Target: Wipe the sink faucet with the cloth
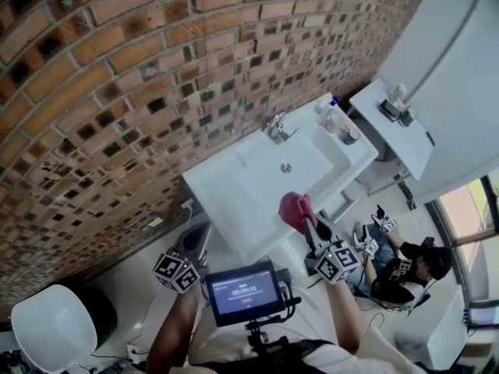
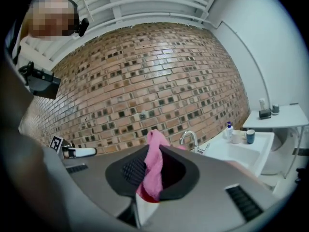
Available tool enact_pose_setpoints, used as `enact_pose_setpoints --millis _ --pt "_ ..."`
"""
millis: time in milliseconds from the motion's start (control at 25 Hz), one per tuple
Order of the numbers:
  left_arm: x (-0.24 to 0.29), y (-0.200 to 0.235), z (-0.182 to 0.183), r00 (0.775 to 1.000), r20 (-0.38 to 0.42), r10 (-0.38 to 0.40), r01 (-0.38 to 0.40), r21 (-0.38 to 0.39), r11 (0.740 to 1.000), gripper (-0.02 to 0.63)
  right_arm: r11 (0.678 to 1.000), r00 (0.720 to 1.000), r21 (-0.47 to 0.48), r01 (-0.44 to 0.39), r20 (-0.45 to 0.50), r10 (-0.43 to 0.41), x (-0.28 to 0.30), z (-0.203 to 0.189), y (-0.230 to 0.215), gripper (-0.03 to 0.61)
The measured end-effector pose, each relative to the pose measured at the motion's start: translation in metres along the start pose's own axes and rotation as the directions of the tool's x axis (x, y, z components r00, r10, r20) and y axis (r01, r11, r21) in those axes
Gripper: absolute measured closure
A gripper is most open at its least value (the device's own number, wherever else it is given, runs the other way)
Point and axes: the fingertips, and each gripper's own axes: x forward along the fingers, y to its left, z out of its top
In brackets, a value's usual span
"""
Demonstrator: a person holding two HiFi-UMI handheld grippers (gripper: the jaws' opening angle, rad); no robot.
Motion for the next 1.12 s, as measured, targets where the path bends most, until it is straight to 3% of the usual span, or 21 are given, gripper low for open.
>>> enact_pose_setpoints --millis 280,480,760,960,1120 --pt "-0.006 -0.005 -0.017 0.999 -0.021 -0.038 0.037 -0.015 0.999 0.611 0.997 0.997 0.021 0.077 -0.012 -0.077 -0.028 -0.02 0.007 0.525" --pt "0.015 -0.005 -0.021 0.998 -0.047 -0.047 0.046 -0.013 0.999 0.611 0.998 0.998 -0.004 0.063 -0.023 -0.063 -0.02 -0.014 -0.006 0.525" --pt "0.068 0.011 -0.014 0.995 -0.096 0.001 -0.001 0.002 1.0 0.611 0.997 0.995 -0.055 0.047 -0.084 -0.051 0.058 0.022 -0.085 0.525" --pt "0.114 0.028 -0.017 0.989 -0.136 0.059 -0.061 -0.007 0.998 0.611 0.997 0.988 -0.067 0.048 -0.145 -0.058 0.146 0.062 -0.171 0.525" --pt "0.155 0.038 -0.023 0.978 -0.18 0.107 -0.112 -0.022 0.993 0.611 0.996 0.969 -0.09 0.01 -0.244 -0.032 0.227 0.072 -0.229 0.525"
